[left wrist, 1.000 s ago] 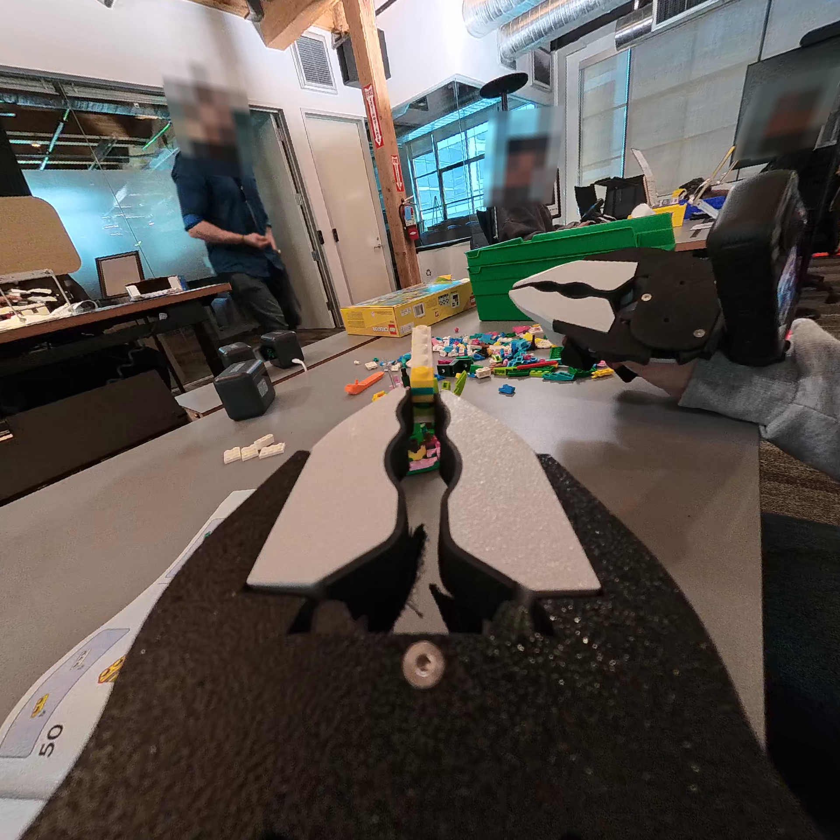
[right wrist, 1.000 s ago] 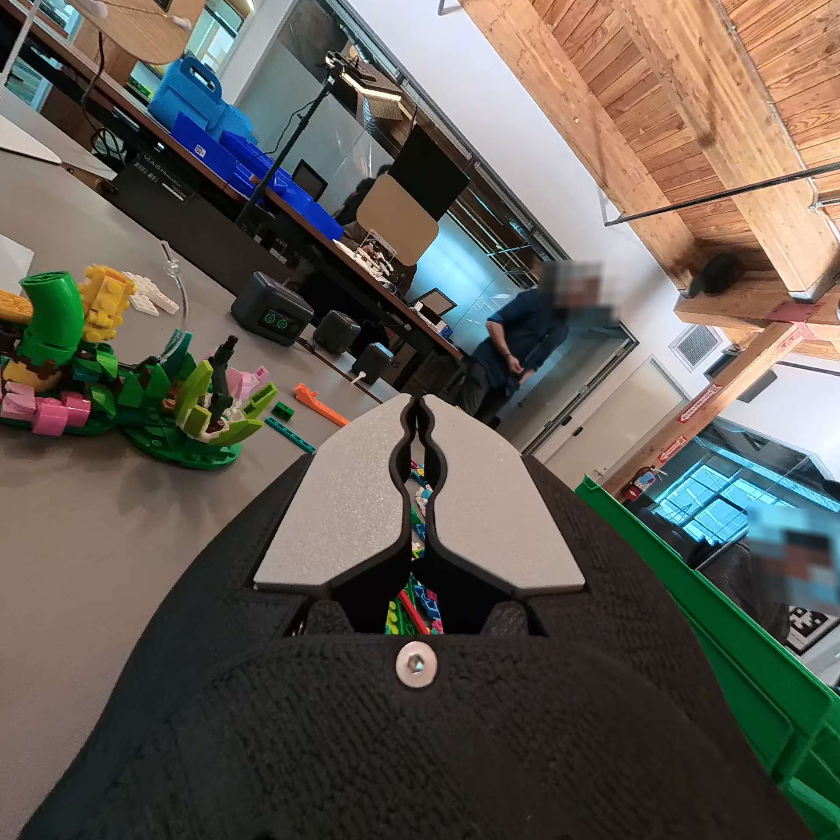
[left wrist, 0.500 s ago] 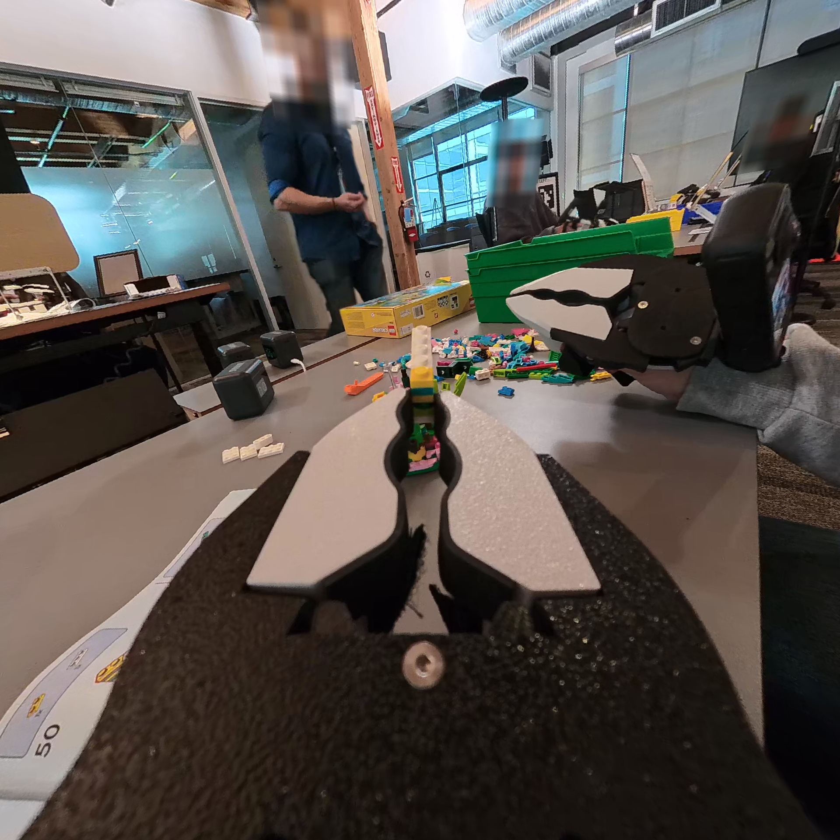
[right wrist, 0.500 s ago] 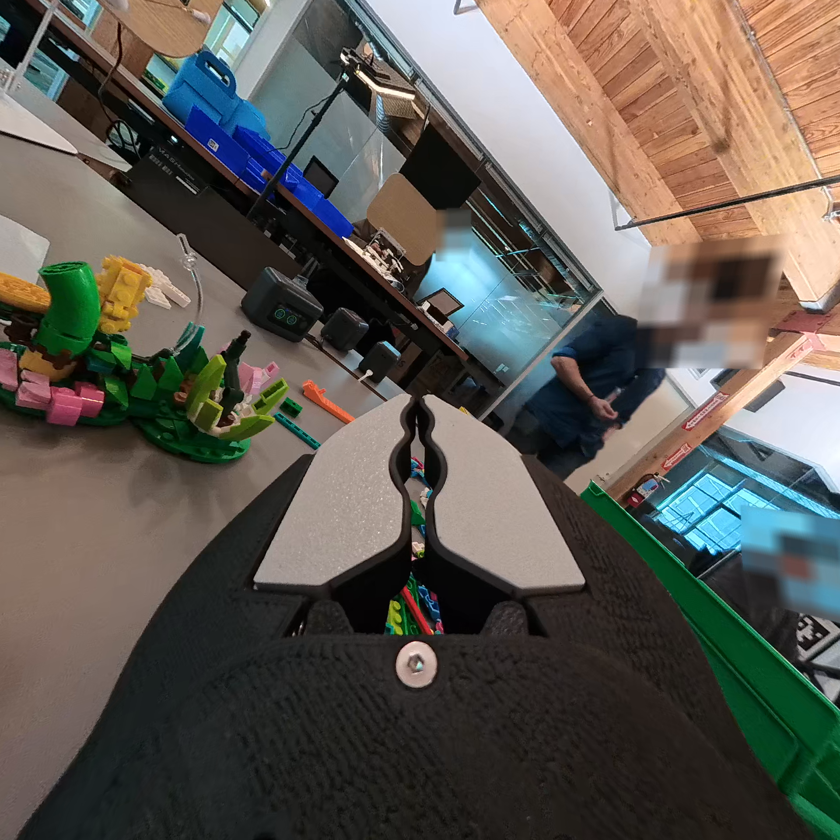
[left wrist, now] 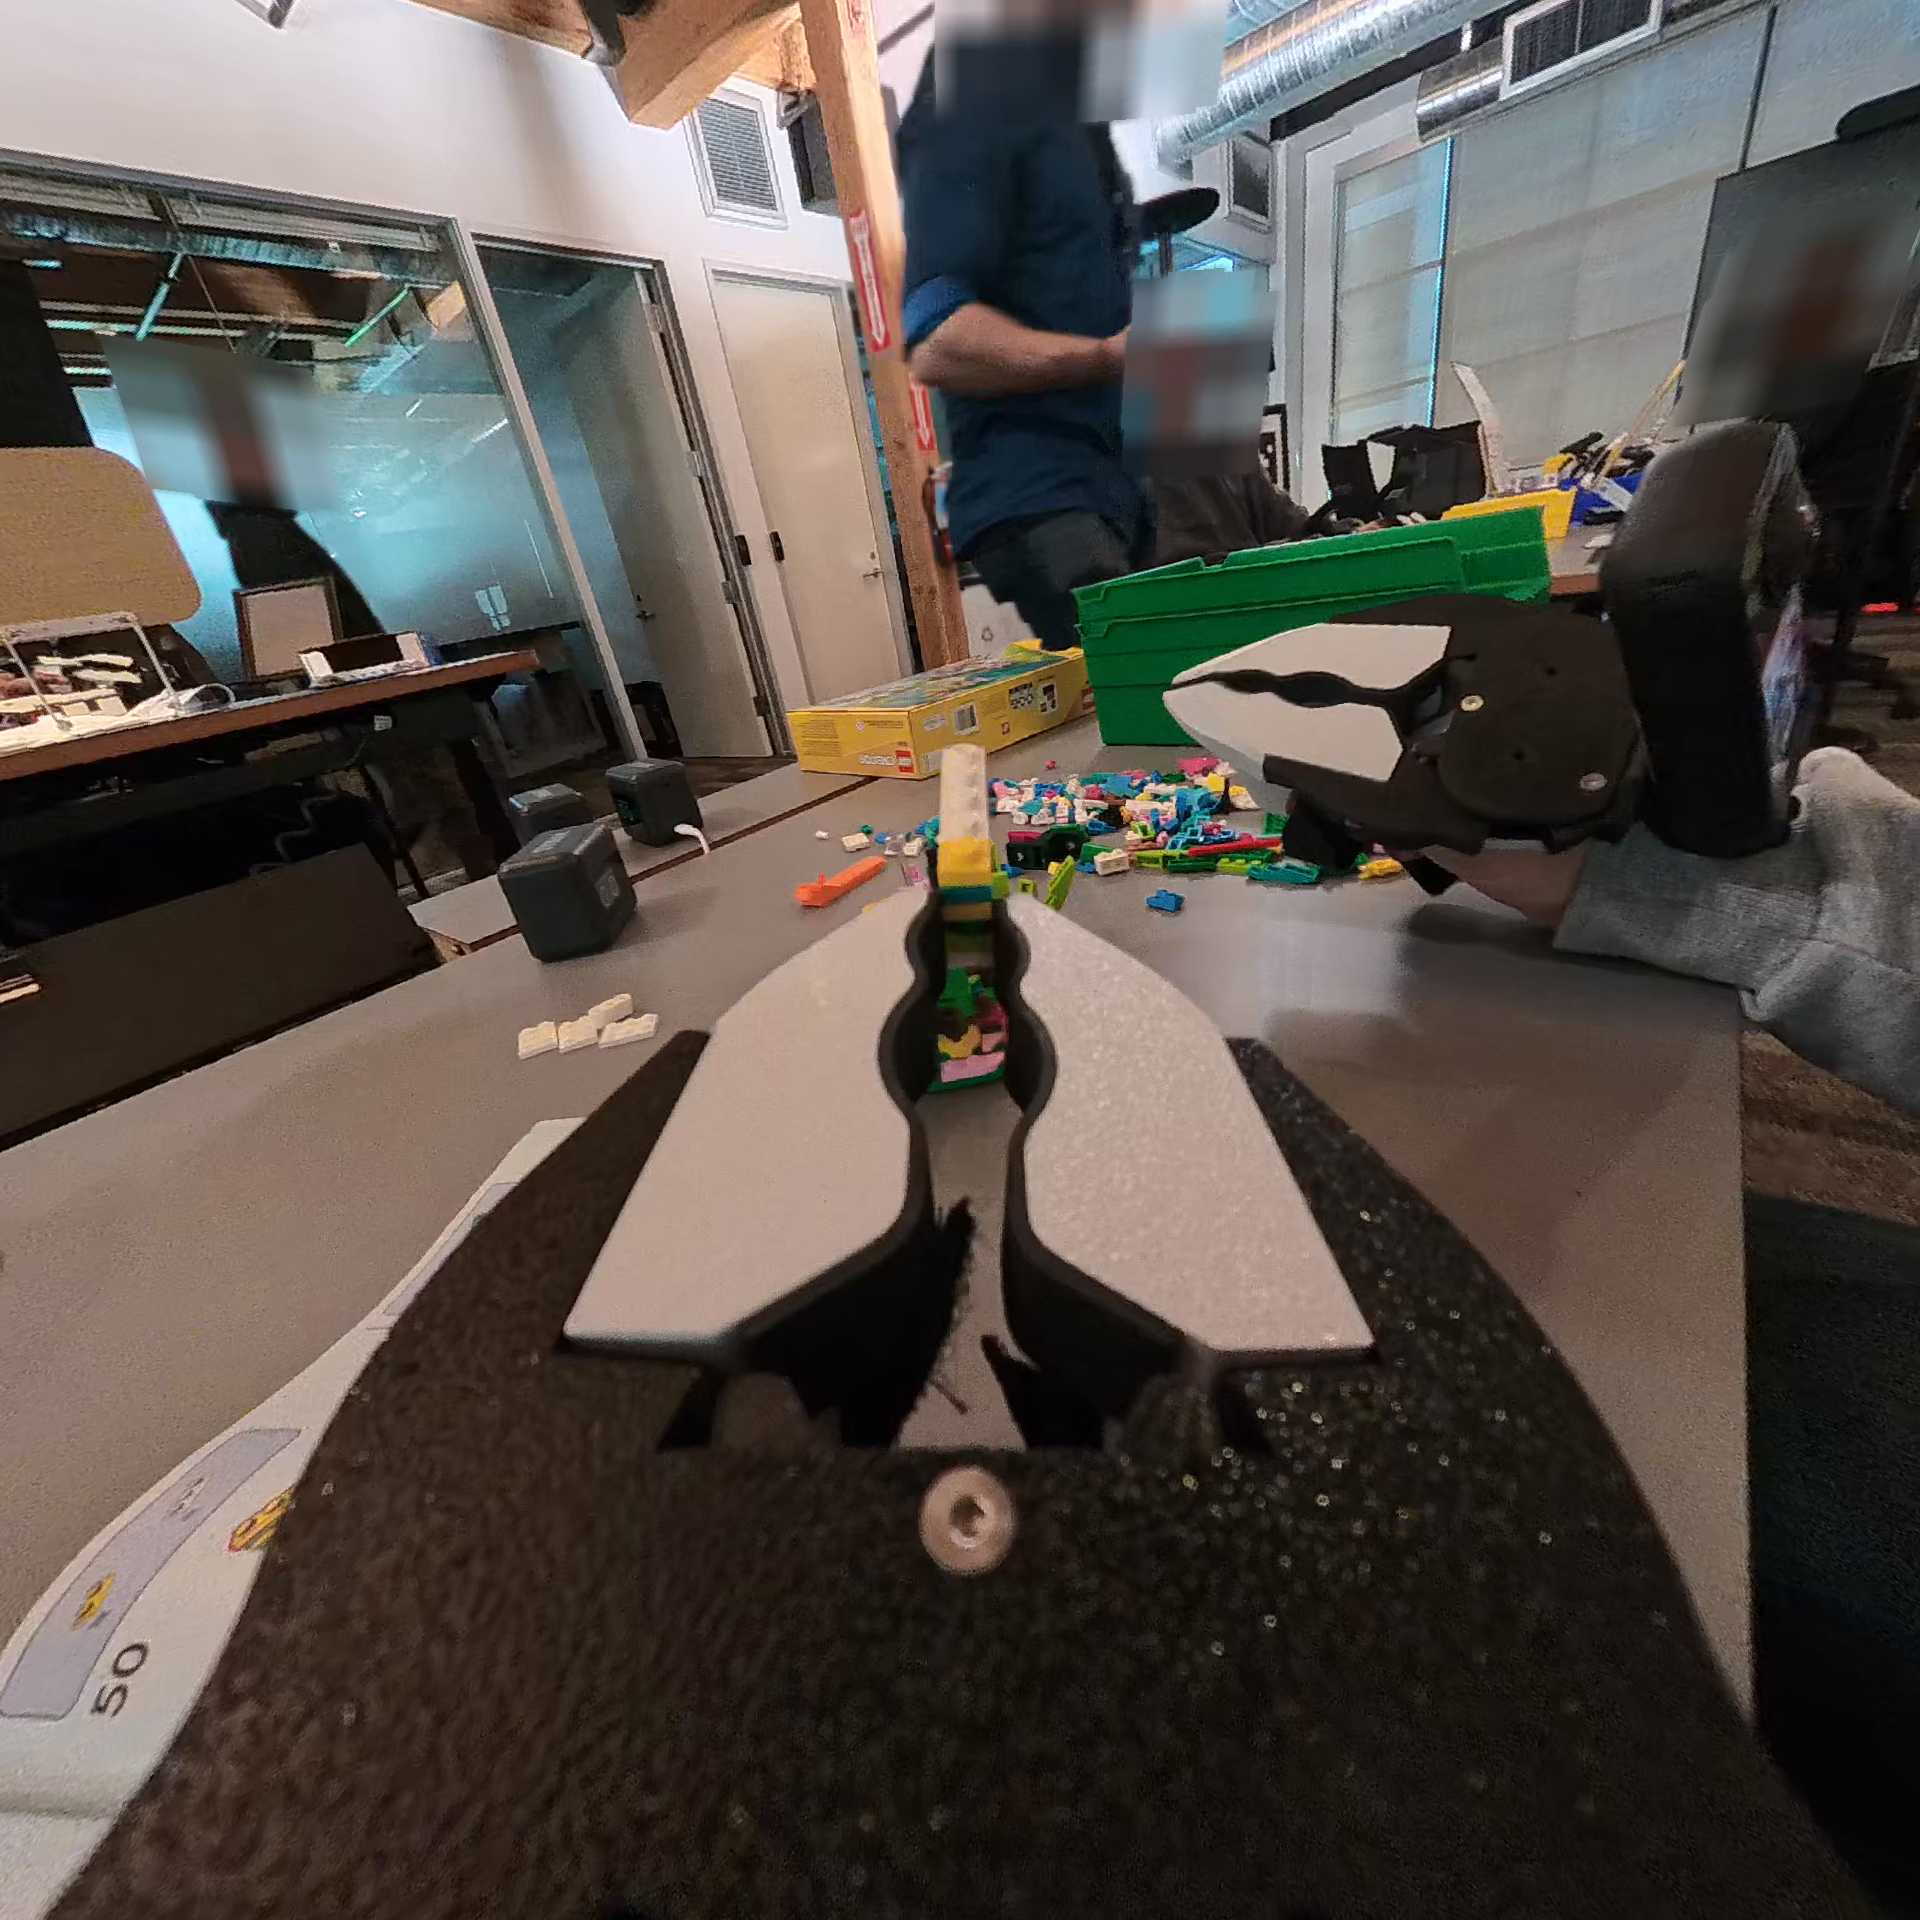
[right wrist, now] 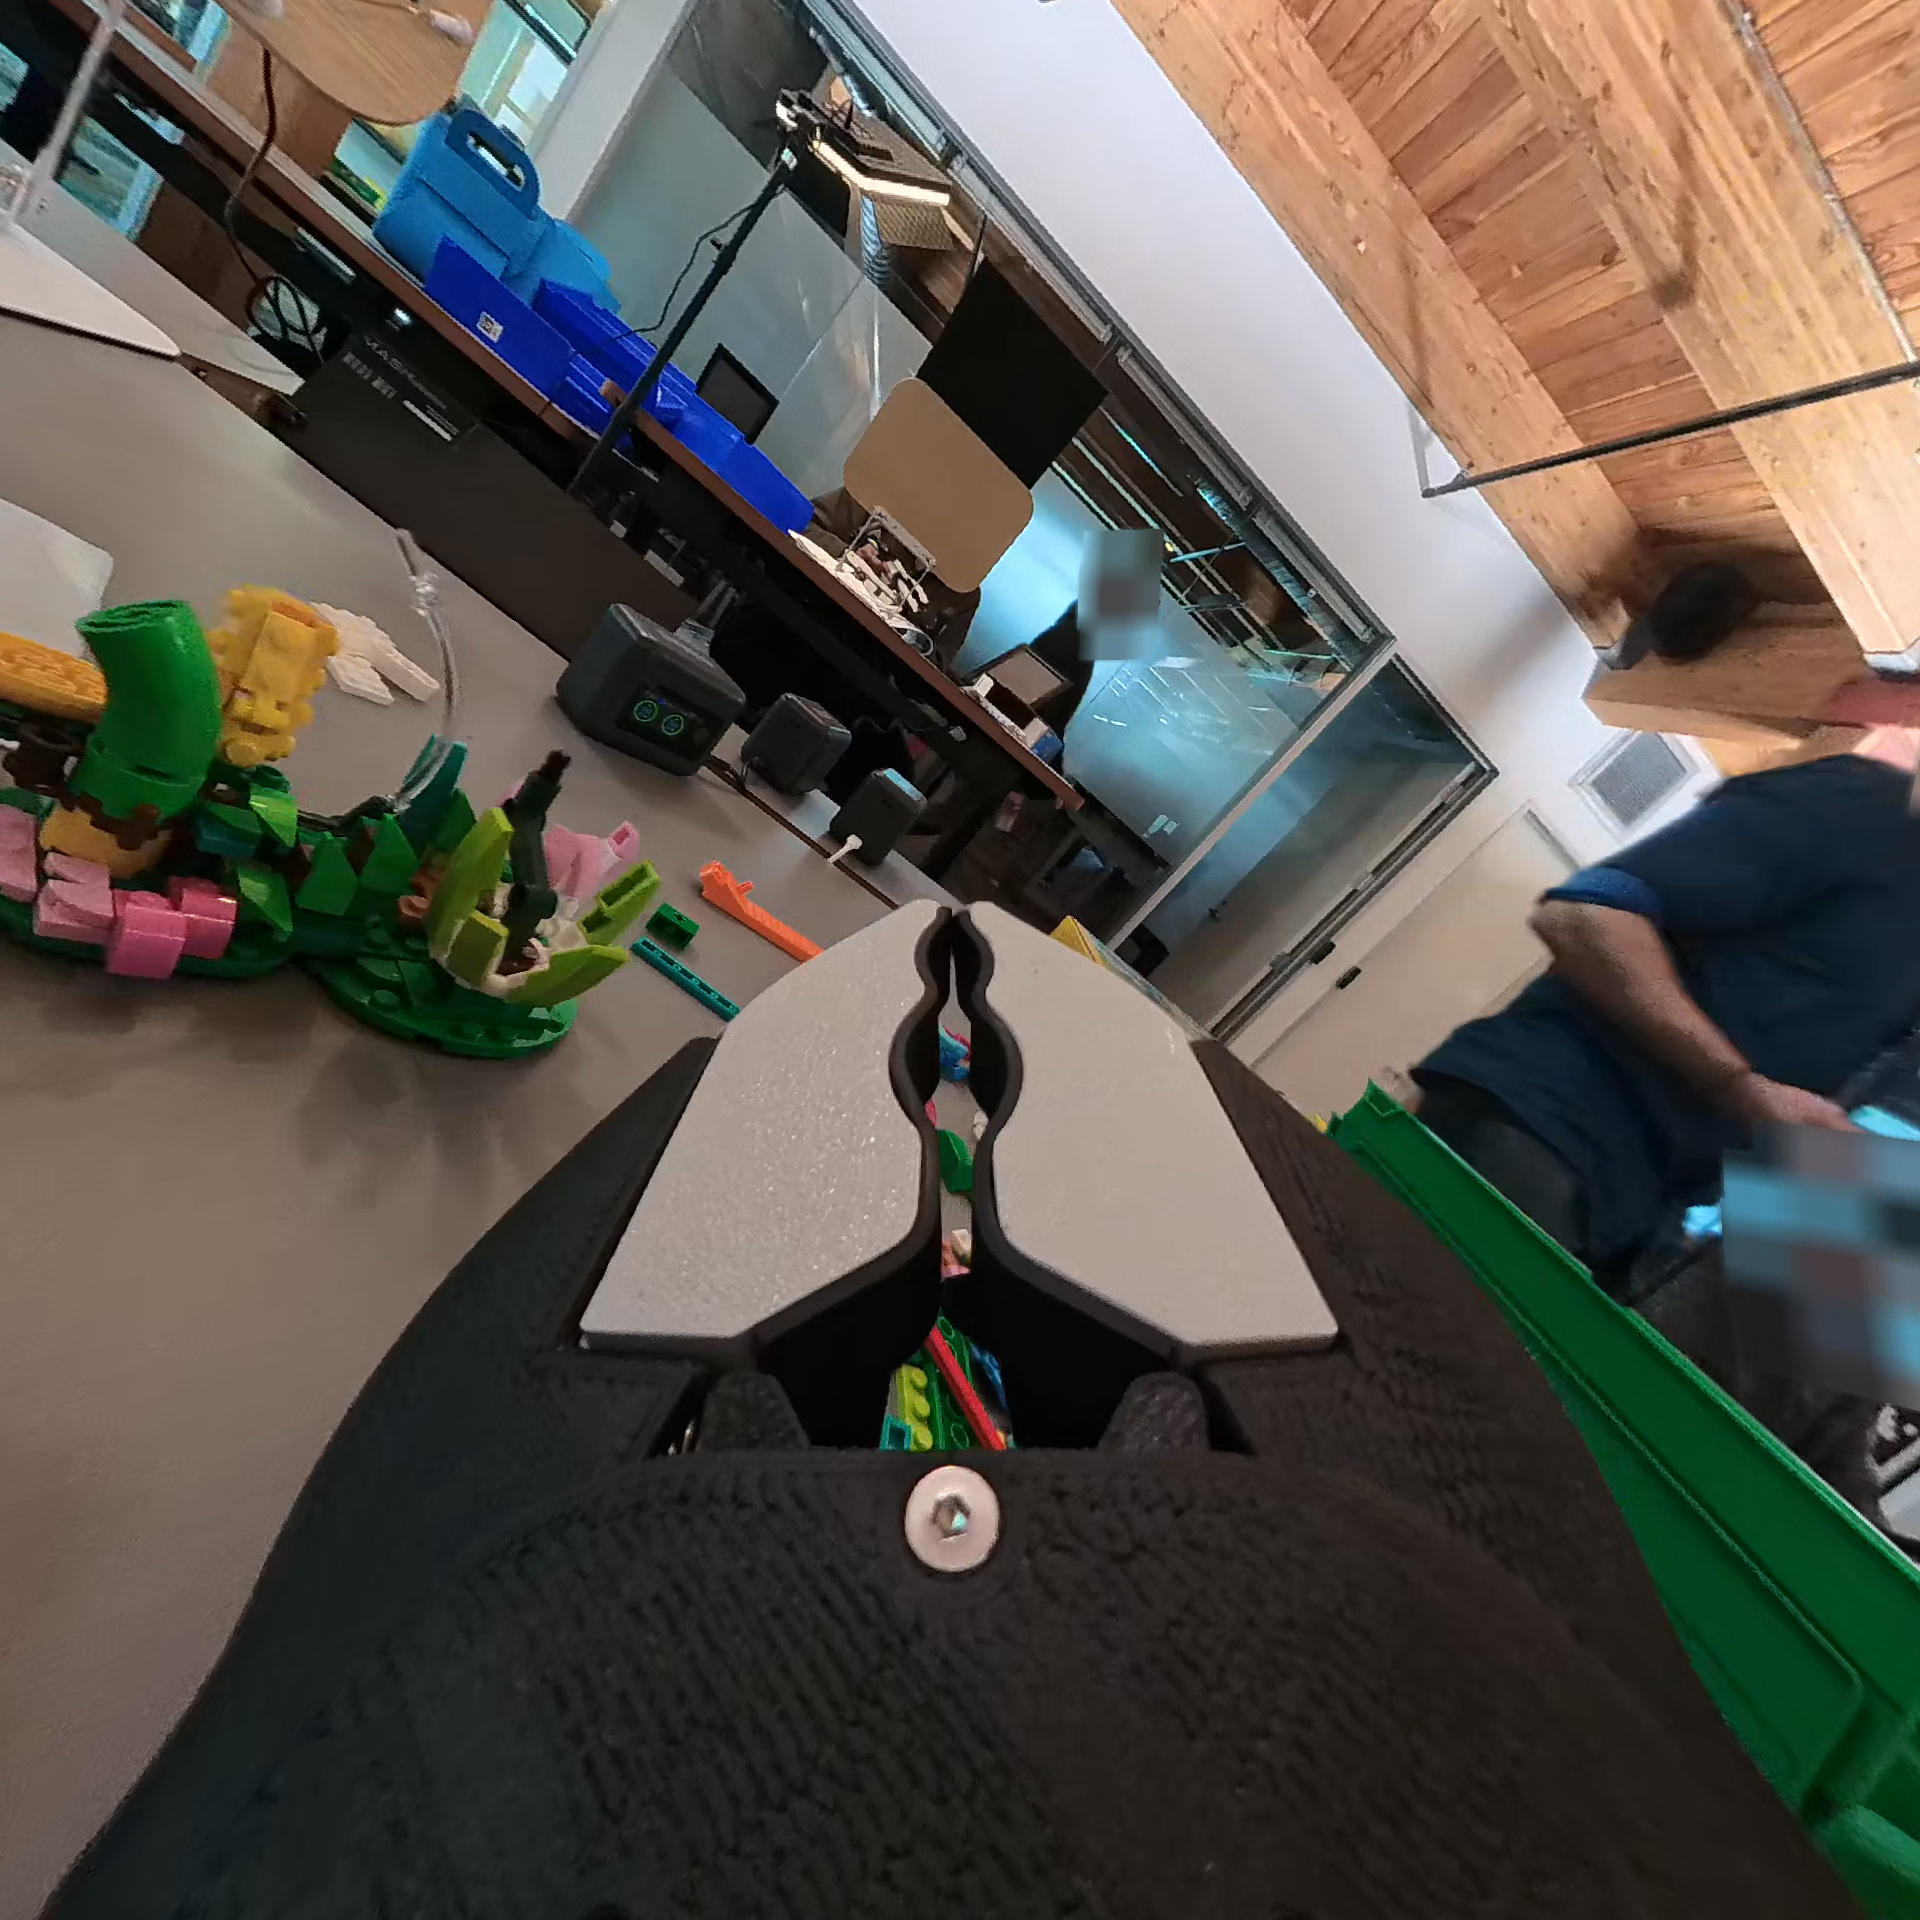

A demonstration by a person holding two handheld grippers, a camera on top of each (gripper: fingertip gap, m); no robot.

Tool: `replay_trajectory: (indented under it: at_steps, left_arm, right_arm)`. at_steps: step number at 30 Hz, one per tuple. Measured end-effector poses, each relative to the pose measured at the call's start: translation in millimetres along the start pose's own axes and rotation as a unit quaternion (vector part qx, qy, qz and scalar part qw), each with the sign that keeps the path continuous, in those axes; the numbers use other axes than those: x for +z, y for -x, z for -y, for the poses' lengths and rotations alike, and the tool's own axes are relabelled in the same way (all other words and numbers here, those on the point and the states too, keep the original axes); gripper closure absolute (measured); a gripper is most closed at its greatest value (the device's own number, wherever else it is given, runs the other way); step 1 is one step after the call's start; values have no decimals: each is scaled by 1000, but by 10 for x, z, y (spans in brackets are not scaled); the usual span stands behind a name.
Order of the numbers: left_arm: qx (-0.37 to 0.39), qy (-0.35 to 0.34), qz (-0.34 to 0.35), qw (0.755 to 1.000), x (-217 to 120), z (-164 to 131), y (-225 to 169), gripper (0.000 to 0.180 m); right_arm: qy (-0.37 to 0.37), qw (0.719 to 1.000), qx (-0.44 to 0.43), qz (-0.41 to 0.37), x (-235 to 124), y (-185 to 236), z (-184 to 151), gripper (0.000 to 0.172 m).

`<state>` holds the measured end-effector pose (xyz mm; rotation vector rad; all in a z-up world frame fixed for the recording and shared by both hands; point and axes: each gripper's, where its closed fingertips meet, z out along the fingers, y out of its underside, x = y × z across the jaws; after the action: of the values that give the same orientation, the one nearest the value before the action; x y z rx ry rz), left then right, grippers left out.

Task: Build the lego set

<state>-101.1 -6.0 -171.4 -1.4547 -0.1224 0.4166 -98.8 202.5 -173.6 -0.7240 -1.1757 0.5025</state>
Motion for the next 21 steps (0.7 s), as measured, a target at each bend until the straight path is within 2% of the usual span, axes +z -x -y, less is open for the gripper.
replay_trajectory:
  at_steps: [5,9,13,16,19,21]
  left_arm:
    - [-19,-10,5,1000,-22,24,48,173]
    - [-41,-23,8,999,-48,50,96,172]
    - [-49,-26,12,998,-55,52,132,172]
    - [-48,-25,13,998,-52,48,140,172]
    - [-50,-26,14,998,-54,49,149,172]
    - [-50,-26,16,998,-55,50,153,172]
  right_arm:
    - [14,997,59,-37,-40,-274,-66,172]
    - [69,990,125,9,-54,-447,-318,172]
    - [146,974,166,50,-39,-755,-645,164]
    - [215,949,201,115,-51,-900,-880,161]
    - [302,901,215,226,-176,-836,-1162,156]
    - [339,874,193,290,-295,-781,-1293,153]
